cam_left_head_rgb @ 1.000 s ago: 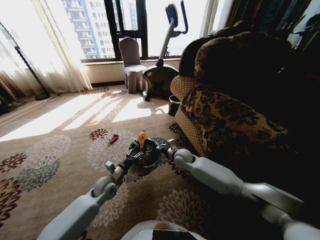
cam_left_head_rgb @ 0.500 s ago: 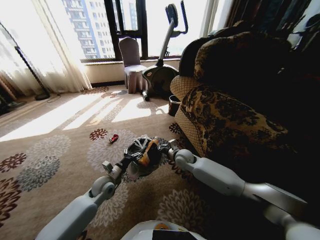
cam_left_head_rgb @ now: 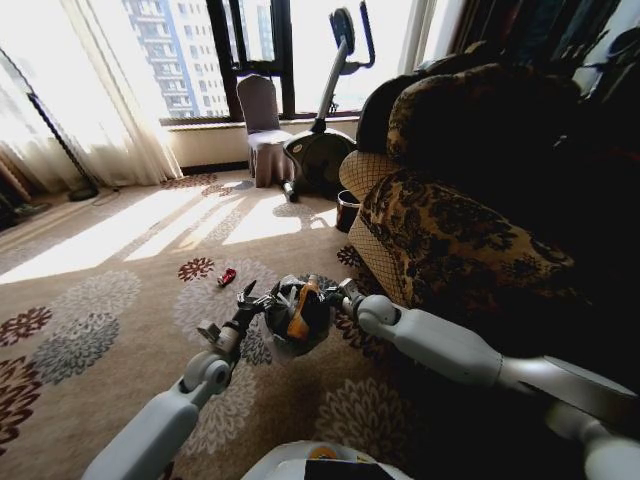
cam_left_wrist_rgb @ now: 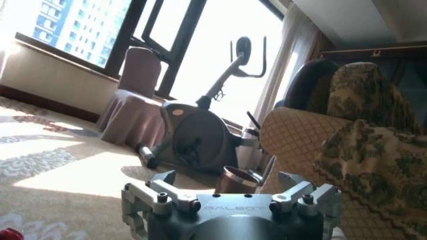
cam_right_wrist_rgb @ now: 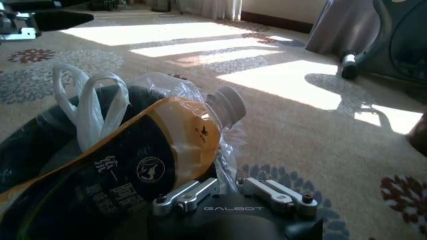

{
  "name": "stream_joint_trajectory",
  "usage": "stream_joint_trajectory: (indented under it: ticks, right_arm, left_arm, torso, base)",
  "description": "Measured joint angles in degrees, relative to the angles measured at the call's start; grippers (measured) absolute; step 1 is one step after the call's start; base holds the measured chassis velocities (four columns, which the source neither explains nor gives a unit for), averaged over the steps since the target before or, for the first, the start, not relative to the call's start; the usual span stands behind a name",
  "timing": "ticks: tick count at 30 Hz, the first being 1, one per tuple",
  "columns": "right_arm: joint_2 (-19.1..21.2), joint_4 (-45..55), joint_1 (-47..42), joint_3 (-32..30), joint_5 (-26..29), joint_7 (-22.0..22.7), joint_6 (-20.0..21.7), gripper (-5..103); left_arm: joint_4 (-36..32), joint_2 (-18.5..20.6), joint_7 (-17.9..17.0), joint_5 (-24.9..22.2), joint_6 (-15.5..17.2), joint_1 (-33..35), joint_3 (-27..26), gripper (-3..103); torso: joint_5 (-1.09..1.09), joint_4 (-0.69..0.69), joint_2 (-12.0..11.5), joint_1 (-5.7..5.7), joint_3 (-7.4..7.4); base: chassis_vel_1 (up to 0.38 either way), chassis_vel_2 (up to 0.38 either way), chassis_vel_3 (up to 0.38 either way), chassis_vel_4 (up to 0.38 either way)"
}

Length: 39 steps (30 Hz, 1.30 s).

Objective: Pick up the trash from the ground and place it into the trash bin.

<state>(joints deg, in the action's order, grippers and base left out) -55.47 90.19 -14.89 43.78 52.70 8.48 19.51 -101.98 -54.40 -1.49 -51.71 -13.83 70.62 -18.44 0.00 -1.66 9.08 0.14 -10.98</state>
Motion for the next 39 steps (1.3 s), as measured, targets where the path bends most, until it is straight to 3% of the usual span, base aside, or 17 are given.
stream_joint_trajectory:
  ticks: [2, 3, 5, 7, 12, 18, 22, 24, 30, 33, 34, 35, 36, 39]
  right_arm:
    - [-0.6, 0.4, 0.1, -0.2, 1.9, 0.7, -0.8, 0]
    - [-0.6, 0.4, 0.1, -0.2, 1.9, 0.7, -0.8, 0]
    - [-0.6, 1.7, 0.0, -0.7, 3.7, 1.9, 0.1, 0]
    - [-0.5, 3.1, -0.4, -0.9, 5.4, 3.3, 1.5, 0]
    - [-0.5, 4.4, -0.6, -1.0, 6.7, 4.6, 2.4, 0]
    - [-0.3, 4.5, -1.1, -0.4, 6.7, 4.9, 2.6, 0]
    - [-0.6, 4.5, -1.9, -0.3, 6.3, 5.1, 2.6, 0]
    - [-0.9, 4.5, -2.2, -0.1, 6.0, 5.1, 2.6, 0]
    - [-1.3, 4.6, -2.7, 0.0, 5.0, 5.5, 2.0, 0]
    - [-1.7, 5.0, -3.5, 0.0, 4.4, 5.6, 1.9, 0]
    - [-2.0, 5.2, -4.2, 0.0, 4.1, 5.6, 1.9, 0]
    - [-2.0, 5.2, -4.2, 0.0, 4.1, 5.6, 1.9, 0]
    - [-2.3, 5.2, -4.4, 0.0, 3.9, 5.6, 1.9, 0]
    - [-2.8, 5.2, -4.5, -0.1, 3.6, 5.6, 1.9, 0]
  left_arm:
    - [2.6, -0.9, -3.4, 2.9, 0.5, -0.6, -1.8, 100]
    - [2.6, -0.9, -3.4, 2.9, 0.5, -0.6, -1.8, 100]
    - [7.9, -1.7, -9.5, 9.6, 2.9, -1.5, -3.0, 100]
    - [12.2, -2.3, -11.8, 12.5, 4.6, -2.2, -3.0, 100]
    - [19.4, -3.6, -10.6, 16.5, 4.6, -3.5, -1.9, 100]
    - [25.2, -4.0, -9.3, 18.2, 4.0, -6.1, -1.2, 100]
    - [29.7, -3.8, -7.3, 19.1, 2.4, -8.7, -0.7, 100]
    - [33.6, -3.4, -4.7, 20.4, 0.9, -10.5, -0.1, 100]
    - [39.4, -4.8, -2.8, 22.0, 0.5, -13.1, 0.7, 100]
    - [40.2, -5.5, -2.9, 22.3, 0.6, -13.5, 0.7, 100]
    - [40.3, -5.8, -3.0, 22.3, 0.7, -13.3, 0.6, 100]
    - [40.3, -5.8, -3.0, 22.3, 0.7, -13.3, 0.6, 100]
    - [40.0, -5.8, -3.0, 22.3, 0.7, -13.1, 0.6, 100]
    - [39.1, -5.8, -3.0, 22.2, 0.8, -12.5, 0.4, 100]
  torso:
    - [0.01, -0.03, 0.0, 0.0, 0.0]
    - [0.01, -0.03, 0.0, 0.0, 0.0]
    - [0.01, -0.03, 0.0, 0.0, 0.0]
    - [-0.04, 0.0, 0.0, 0.0, 0.0]
    - [-0.01, 0.0, 0.0, 0.0, 0.0]
    - [0.0, 0.0, 0.0, -0.01, 0.0]
    - [-0.01, 0.01, 0.0, -0.01, 0.0]
    - [0.02, 0.0, 0.0, -0.02, 0.01]
    - [0.0, 0.0, 0.0, -0.01, 0.0]
    - [-0.01, 0.04, 0.0, 0.0, -0.01]
    - [-0.03, 0.16, 0.0, 0.0, 0.01]
    - [-0.03, 0.16, 0.0, 0.0, 0.01]
    - [-0.02, 0.28, 0.0, -0.02, 0.03]
    - [-0.02, 0.21, 0.0, -0.04, 0.06]
  base:
    - [0.0, 0.0, 0.0, 0.0]
    - [0.0, 0.0, 0.0, 0.0]
    - [0.0, 0.0, 0.0, 0.0]
    - [0.0, 0.0, 0.0, 0.0]
    - [0.0, 0.0, 0.0, 0.0]
    - [0.0, 0.0, 0.0, 0.0]
    - [-0.083, 0.06, 0.077, -0.072]
    - [-0.134, 0.108, 0.111, -0.139]
    - [-0.199, 0.205, 0.227, -0.2]
    - [-0.265, 0.259, 0.267, -0.281]
    - [-0.287, 0.274, 0.286, -0.345]
    - [-0.287, 0.274, 0.286, -0.345]
    - [-0.287, 0.308, 0.239, -0.345]
    - [-0.25, 0.352, 0.063, -0.394]
